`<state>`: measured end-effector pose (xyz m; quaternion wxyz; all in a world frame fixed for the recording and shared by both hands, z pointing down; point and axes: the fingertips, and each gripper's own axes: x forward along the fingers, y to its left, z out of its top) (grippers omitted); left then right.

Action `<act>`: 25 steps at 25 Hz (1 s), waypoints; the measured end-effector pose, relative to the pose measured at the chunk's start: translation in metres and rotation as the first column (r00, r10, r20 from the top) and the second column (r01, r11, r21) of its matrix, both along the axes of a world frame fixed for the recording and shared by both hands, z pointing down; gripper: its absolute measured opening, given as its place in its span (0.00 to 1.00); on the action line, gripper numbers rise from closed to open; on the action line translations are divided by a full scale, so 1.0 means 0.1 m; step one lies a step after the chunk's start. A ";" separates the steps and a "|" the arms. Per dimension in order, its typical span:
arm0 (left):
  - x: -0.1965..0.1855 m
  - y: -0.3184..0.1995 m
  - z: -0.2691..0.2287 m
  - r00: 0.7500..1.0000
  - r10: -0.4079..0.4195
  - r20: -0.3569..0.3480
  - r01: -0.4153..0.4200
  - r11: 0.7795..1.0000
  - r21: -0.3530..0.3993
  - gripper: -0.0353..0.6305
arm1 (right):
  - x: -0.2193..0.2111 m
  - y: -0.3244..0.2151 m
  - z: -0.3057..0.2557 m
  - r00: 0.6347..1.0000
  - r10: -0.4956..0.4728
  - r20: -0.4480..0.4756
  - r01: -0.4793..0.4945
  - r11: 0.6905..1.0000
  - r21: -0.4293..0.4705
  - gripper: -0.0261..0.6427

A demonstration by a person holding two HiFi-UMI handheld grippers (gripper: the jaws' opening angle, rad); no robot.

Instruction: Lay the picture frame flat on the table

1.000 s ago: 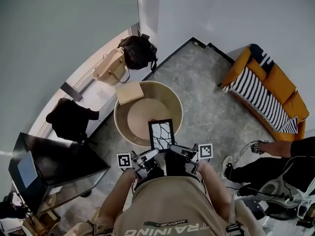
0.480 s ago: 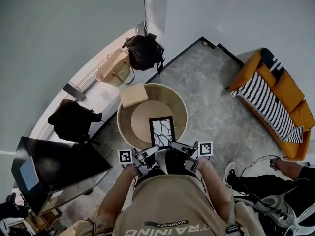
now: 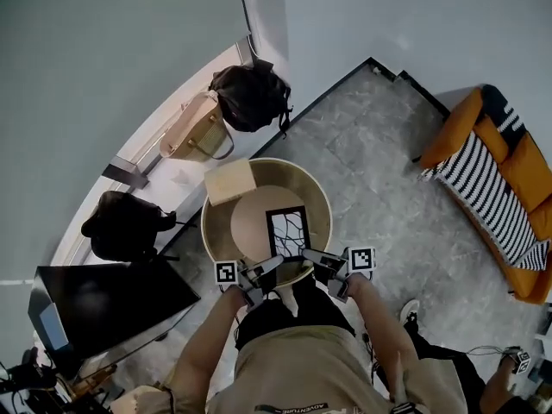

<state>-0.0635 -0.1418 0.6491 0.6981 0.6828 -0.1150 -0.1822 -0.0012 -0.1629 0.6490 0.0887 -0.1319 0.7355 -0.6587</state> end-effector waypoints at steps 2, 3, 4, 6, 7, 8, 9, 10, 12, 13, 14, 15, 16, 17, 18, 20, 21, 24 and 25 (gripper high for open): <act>0.05 -0.22 0.23 1.000 -0.014 0.021 0.014 0.999 -0.033 0.16 | 0.05 -0.22 0.22 1.000 -0.003 0.000 0.003 1.000 -0.020 0.14; 0.06 -0.31 0.34 1.000 -0.018 0.024 0.019 0.999 -0.043 0.16 | 0.05 -0.31 0.31 1.000 0.004 0.006 -0.004 1.000 -0.029 0.14; 0.06 -0.38 0.43 1.000 -0.022 0.022 0.024 0.998 -0.056 0.16 | 0.04 -0.38 0.40 1.000 0.014 0.017 -0.014 0.999 -0.034 0.14; 0.04 -0.48 0.66 1.000 -0.026 0.017 0.028 0.995 -0.092 0.16 | 0.02 -0.48 0.61 0.999 0.040 0.035 -0.039 0.998 -0.047 0.14; 0.02 -0.54 0.81 0.999 -0.025 0.020 0.027 0.993 -0.111 0.16 | 0.03 -0.53 0.78 0.999 0.048 0.024 -0.047 0.998 -0.048 0.14; 0.00 -0.61 0.98 0.999 -0.023 0.027 0.026 0.991 -0.130 0.16 | 0.04 -0.60 0.99 0.999 0.049 -0.003 -0.049 0.998 -0.044 0.14; -0.02 -0.69 1.17 0.999 -0.022 0.035 0.027 0.989 -0.147 0.16 | 0.04 -0.67 1.21 0.998 0.045 -0.037 -0.047 0.998 -0.044 0.14; -0.05 -0.77 1.35 0.999 -0.020 0.044 0.027 0.987 -0.160 0.16 | 0.05 -0.73 1.45 0.996 0.040 -0.081 -0.045 0.997 -0.059 0.14; -0.11 -0.90 1.73 0.998 -0.013 0.061 0.024 0.982 -0.186 0.16 | 0.06 -0.80 1.89 0.987 0.033 -0.160 -0.055 0.989 -0.137 0.14; -0.14 -0.95 1.90 0.998 -0.011 0.069 0.025 0.979 -0.200 0.16 | 0.01 -0.85 2.05 0.987 0.034 -0.155 -0.059 0.985 -0.160 0.14; -0.17 -1.00 2.06 0.997 -0.013 0.077 0.029 0.977 -0.213 0.16 | -0.03 -0.91 2.16 0.990 0.032 -0.139 -0.055 0.986 -0.159 0.14; -0.20 -1.05 2.20 0.996 -0.020 0.084 0.038 0.975 -0.220 0.16 | -0.06 -0.98 2.28 0.991 0.025 -0.133 -0.044 0.989 -0.139 0.14; -0.21 -1.09 2.33 0.996 -0.031 0.087 0.050 0.974 -0.221 0.16 | -0.06 -1.03 2.41 0.989 0.016 -0.144 -0.036 0.990 -0.133 0.14; -0.22 -1.13 2.44 0.995 -0.047 0.084 0.064 0.973 -0.222 0.16 | -0.06 -1.06 2.55 0.988 0.012 -0.152 -0.035 0.988 -0.152 0.14; -0.23 -1.15 2.54 0.995 -0.065 0.075 0.081 0.970 -0.228 0.16 | -0.09 -1.09 2.65 0.991 0.013 -0.137 -0.036 0.986 -0.165 0.14; -0.27 -1.19 2.74 0.993 -0.100 0.062 0.112 0.962 -0.250 0.16 | -0.18 -1.18 2.79 0.995 0.014 -0.100 -0.029 0.987 -0.156 0.14; -0.29 -1.21 2.83 0.992 -0.115 0.059 0.127 0.956 -0.263 0.16 | -0.21 -1.22 2.86 0.995 0.012 -0.096 -0.026 0.988 -0.151 0.14; -0.36 -1.31 3.02 0.985 -0.165 0.049 0.172 0.939 -0.299 0.16 | -0.27 -1.33 3.05 0.995 0.030 -0.091 -0.047 0.981 -0.190 0.14; -0.37 -1.35 3.06 0.983 -0.177 0.047 0.183 0.936 -0.302 0.16 | -0.28 -1.37 3.10 0.995 0.039 -0.089 -0.057 0.976 -0.209 0.14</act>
